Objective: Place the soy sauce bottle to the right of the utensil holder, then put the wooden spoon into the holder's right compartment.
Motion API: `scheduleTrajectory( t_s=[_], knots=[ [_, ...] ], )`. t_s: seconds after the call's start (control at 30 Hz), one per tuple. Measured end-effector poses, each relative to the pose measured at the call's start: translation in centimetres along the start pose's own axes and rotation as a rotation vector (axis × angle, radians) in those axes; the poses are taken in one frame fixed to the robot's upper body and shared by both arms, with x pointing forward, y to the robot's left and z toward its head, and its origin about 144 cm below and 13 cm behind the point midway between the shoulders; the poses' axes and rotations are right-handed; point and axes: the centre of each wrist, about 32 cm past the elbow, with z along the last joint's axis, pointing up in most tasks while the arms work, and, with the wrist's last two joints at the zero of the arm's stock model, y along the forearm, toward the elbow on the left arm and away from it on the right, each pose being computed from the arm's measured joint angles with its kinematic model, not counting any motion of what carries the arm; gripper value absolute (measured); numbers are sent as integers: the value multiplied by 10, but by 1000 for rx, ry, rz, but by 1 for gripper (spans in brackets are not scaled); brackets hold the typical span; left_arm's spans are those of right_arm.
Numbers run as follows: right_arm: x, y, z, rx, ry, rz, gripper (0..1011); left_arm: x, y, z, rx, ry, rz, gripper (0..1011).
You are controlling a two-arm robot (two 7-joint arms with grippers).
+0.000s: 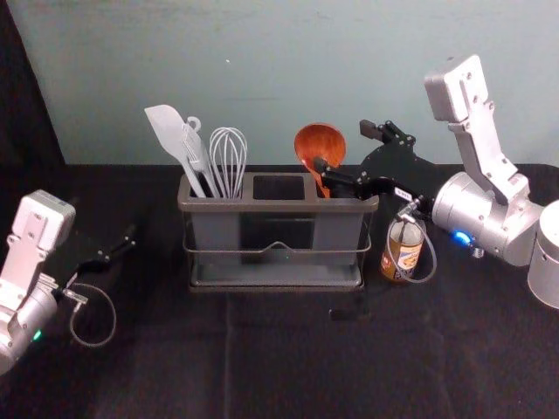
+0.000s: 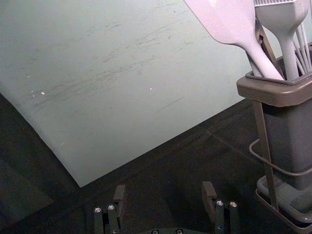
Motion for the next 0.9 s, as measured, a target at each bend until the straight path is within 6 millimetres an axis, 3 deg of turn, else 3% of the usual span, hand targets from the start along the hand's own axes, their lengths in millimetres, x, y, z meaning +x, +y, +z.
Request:
scheduleTrajectory(
  t_s=[0.3, 0.47, 0.67, 0.9],
  knots=[
    [0, 0, 0, 1, -1, -1, 1003, 0, 0, 0, 0, 0, 0, 1012],
    [-8, -10, 3, -5, -27, -44, 1002, 0, 0, 0, 0, 0, 0, 1011],
    [-23, -29, -1, 4, -43, -108, 1002, 0, 0, 0, 0, 0, 0, 1011],
    [-42, -63, -21, 28, -31, -193, 1002, 0, 0, 0, 0, 0, 0, 1011]
  ],
)
